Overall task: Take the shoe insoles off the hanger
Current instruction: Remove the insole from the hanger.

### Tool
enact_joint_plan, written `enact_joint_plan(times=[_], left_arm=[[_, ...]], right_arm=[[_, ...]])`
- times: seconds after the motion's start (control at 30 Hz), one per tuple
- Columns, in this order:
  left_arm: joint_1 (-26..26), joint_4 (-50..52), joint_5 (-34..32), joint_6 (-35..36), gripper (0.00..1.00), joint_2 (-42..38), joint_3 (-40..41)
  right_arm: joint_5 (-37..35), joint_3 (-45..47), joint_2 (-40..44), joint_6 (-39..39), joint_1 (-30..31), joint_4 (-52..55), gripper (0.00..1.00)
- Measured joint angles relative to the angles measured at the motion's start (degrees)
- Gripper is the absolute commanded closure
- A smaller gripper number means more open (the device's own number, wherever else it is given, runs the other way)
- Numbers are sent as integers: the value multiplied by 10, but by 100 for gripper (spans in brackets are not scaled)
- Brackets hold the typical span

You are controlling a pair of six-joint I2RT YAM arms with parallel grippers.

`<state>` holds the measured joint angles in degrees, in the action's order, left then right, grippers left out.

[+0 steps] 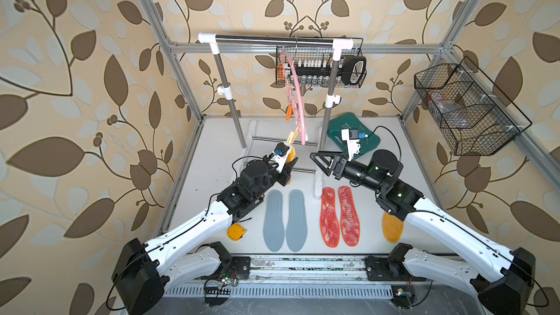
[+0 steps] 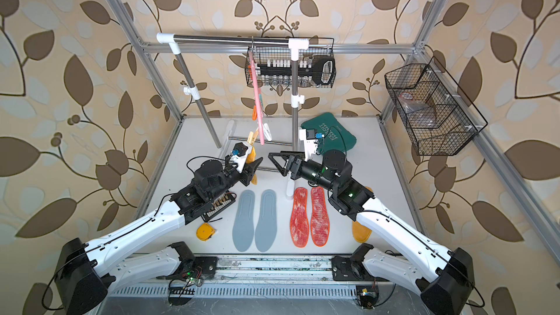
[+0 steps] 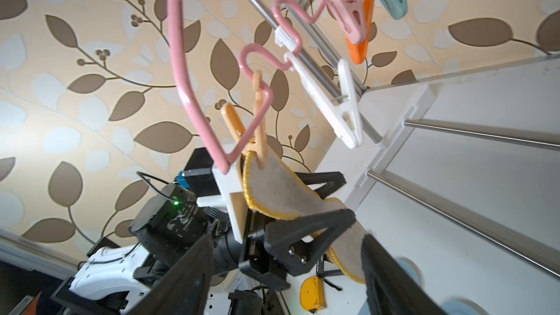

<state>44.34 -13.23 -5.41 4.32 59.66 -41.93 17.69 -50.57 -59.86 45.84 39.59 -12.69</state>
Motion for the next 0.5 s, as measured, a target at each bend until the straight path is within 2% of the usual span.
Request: enact_joint_plan(times=[0.17,0.3,0.5], left_arm=[[0,3,14,-5,59,0,0],[0,4,21,-13,59,0,0],[0,4,33,-19,59,0,0]], right_arm=[[1,-2,-11,-11,36,-34,29],[-40,-3,-24,-49,73,-71,34],[-114,-3,-60,-122,106,-166,35]])
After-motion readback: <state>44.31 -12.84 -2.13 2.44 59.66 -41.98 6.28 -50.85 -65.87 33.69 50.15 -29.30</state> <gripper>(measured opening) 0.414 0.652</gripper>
